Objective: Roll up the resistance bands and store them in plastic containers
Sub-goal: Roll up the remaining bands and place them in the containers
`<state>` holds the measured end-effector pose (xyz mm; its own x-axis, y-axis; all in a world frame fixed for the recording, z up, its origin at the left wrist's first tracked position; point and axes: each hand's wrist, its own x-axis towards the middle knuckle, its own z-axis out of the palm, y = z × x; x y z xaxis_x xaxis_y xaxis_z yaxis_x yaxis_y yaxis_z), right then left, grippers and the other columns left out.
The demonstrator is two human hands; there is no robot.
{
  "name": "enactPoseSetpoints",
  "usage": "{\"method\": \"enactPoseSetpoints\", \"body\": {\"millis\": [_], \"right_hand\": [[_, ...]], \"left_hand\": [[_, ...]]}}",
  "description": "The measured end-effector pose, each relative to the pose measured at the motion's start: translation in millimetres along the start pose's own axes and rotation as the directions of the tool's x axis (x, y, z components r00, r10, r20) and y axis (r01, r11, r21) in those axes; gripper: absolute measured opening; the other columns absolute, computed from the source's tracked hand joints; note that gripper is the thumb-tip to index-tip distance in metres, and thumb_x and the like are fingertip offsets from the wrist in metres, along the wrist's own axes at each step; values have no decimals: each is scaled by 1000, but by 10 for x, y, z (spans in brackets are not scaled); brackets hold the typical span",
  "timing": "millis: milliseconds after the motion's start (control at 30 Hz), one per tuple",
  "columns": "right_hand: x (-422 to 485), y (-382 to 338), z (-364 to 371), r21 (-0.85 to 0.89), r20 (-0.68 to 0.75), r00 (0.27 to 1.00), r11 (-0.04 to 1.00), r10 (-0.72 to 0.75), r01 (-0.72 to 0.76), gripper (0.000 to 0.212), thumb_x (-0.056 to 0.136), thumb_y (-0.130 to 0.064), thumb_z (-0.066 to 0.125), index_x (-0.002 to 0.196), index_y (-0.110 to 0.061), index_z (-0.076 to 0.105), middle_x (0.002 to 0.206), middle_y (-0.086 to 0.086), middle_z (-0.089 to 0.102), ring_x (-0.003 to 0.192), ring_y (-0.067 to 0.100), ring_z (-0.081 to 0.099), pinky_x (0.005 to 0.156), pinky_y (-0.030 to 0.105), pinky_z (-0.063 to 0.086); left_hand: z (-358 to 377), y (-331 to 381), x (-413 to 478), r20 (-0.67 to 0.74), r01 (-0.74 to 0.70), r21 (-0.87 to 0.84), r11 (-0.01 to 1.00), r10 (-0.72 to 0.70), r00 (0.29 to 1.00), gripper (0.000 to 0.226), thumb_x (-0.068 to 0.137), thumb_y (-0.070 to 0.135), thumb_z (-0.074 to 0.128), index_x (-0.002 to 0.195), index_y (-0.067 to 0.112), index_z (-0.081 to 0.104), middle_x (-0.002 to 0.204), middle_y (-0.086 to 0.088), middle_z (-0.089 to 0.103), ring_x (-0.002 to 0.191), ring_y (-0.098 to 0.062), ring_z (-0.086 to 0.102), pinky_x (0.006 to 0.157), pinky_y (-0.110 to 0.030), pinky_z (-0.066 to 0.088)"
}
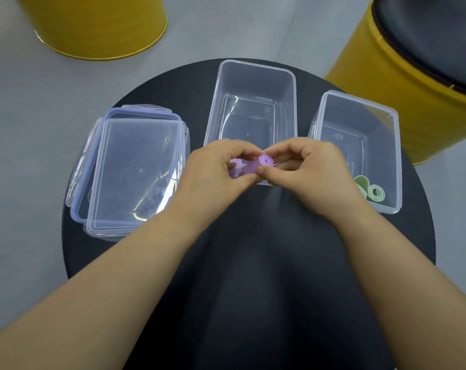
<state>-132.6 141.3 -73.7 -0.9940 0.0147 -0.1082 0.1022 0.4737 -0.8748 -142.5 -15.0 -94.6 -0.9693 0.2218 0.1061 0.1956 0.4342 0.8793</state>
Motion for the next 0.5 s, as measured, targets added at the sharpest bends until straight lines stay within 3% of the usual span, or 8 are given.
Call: {"method": "enactPoseSetpoints", "body": {"millis": [67,167,267,400,500], "right_hand": [[113,7,-44,-14,-14,1000,1000,-13,13,6,79,-12,73,83,-15,70,72,-9,72,69,3,68,69,15,52],[313,4,-122,-99,26,999,994,-45,47,3,83,-13,65,81,-14,68,76,-12,74,71,2,66,67,12,48],[524,39,-126,-272,121,992,960,-28,60,3,83,-16,65,81,-18,67,75,-14,72,65,-4,61,54,7,39],[748,71,-69,-466,256,967,879,22,103,7,81,-21,69,88,-21,70,77,-18,66,73,-2,61,70,14,48],[841,71,-37,-522,344,937,843,66,132,8,80,-20,71,87,-24,70,82,-13,68,79,3,63,71,14,48]], "left_hand": [[-53,-104,52,-45,-6,170,985,14,999,27,76,27,75,102,24,68,95,15,63,94,-5,54,80,-8,38],[-113,-305,112,-86,-56,407,912,99,991,23,79,32,66,97,18,72,95,3,62,98,-19,52,79,-11,22],[-103,-421,110,-81,-77,434,898,124,989,16,79,25,67,87,14,74,84,0,57,89,-25,49,76,-12,21],[-57,-504,113,-71,-122,475,871,176,982,11,73,9,67,80,8,74,77,-8,63,80,-33,55,75,-11,23],[-50,-516,134,-80,-135,472,871,195,977,11,74,10,65,79,8,74,76,-8,63,78,-31,55,75,-11,24]]}}
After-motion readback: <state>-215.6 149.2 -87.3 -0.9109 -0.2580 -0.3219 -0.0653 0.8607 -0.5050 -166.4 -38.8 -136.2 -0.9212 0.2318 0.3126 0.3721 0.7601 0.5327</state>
